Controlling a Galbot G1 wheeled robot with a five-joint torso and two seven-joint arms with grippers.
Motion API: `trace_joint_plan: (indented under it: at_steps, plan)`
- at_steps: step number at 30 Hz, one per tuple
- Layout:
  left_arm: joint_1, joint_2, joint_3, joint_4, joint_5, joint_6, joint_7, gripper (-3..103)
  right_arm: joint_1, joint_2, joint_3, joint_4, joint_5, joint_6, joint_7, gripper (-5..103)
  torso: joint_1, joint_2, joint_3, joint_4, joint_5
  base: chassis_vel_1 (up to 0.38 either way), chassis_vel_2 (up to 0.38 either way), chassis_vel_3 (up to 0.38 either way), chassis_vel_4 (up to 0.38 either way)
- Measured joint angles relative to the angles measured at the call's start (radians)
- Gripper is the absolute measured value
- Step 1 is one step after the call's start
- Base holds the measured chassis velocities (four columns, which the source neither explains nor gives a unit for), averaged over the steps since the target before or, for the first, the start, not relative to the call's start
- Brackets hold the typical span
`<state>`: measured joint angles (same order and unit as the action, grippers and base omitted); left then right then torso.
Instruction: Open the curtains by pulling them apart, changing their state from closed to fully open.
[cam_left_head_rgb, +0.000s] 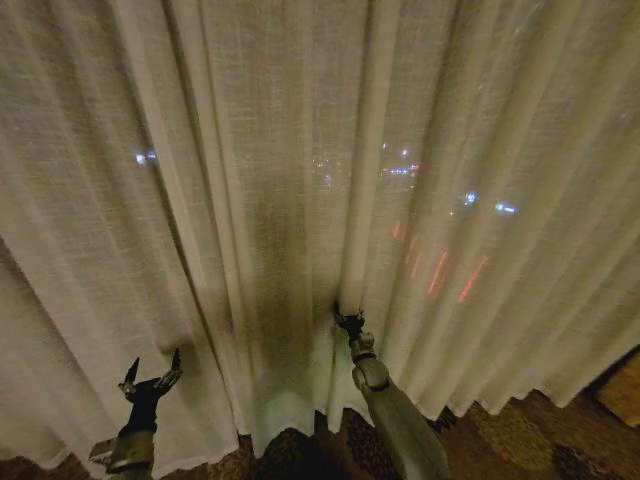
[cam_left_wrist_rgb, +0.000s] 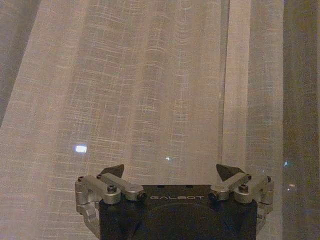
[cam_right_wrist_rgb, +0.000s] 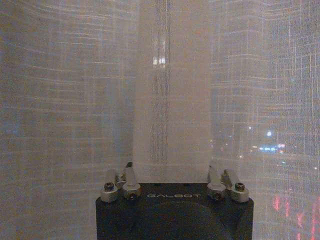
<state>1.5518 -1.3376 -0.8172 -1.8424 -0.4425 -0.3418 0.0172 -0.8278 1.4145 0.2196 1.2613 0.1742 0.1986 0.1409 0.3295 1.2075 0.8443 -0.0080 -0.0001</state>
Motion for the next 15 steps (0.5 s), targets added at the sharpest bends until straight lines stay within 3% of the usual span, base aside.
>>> trace_joint_plan:
  at_steps: [1, 4, 7, 8, 10, 13, 15]
  plan:
    - [0.0, 0.0, 0.0, 0.0, 0.0, 0.0, 0.0, 100, 0.0, 0.0, 0.0, 0.0, 0.0, 0.0, 0.0, 57, 0.0, 0.0, 0.0, 0.0, 0.0, 0.0, 0.0, 0.0, 0.0]
    - [0.0, 0.0, 0.0, 0.0, 0.0, 0.0, 0.0, 100, -0.018, -0.008, -0.002, 0.016, 0.001, 0.003, -0.017, 40, 0.0, 0.0, 0.0, -0.0001, 0.0001, 0.0, 0.0, 0.0, 0.0]
    - [0.0, 0.0, 0.0, 0.0, 0.0, 0.0, 0.0, 100, -0.024, -0.012, -0.003, 0.024, 0.007, 0.006, -0.024, 40, 0.0, 0.0, 0.0, 0.0, 0.0, 0.0, 0.0, 0.0, 0.0]
    - [0.0, 0.0, 0.0, 0.0, 0.0, 0.0, 0.0, 100, -0.03, -0.014, -0.006, 0.03, 0.018, 0.014, -0.033, 24, 0.0, 0.0, 0.0, 0.0, 0.0, 0.0, 0.0, 0.0, 0.0]
    - [0.0, 0.0, 0.0, 0.0, 0.0, 0.0, 0.0, 100, -0.033, -0.014, -0.008, 0.031, 0.027, 0.023, -0.034, 24, 0.0, 0.0, 0.0, 0.0, 0.0, 0.0, 0.0, 0.0, 0.0]
    - [0.0, 0.0, 0.0, 0.0, 0.0, 0.0, 0.0, 100, -0.038, -0.014, -0.008, 0.039, 0.043, 0.033, -0.035, 8, 0.0, 0.0, 0.0, 0.0, 0.0, 0.0, 0.0, 0.0, 0.0]
    - [0.0, 0.0, 0.0, 0.0, 0.0, 0.0, 0.0, 100, -0.041, -0.016, -0.008, 0.04, 0.043, 0.034, -0.038, 3, 0.0, 0.0, 0.0, 0.0, 0.0, 0.0, 0.0, 0.0, 0.0]
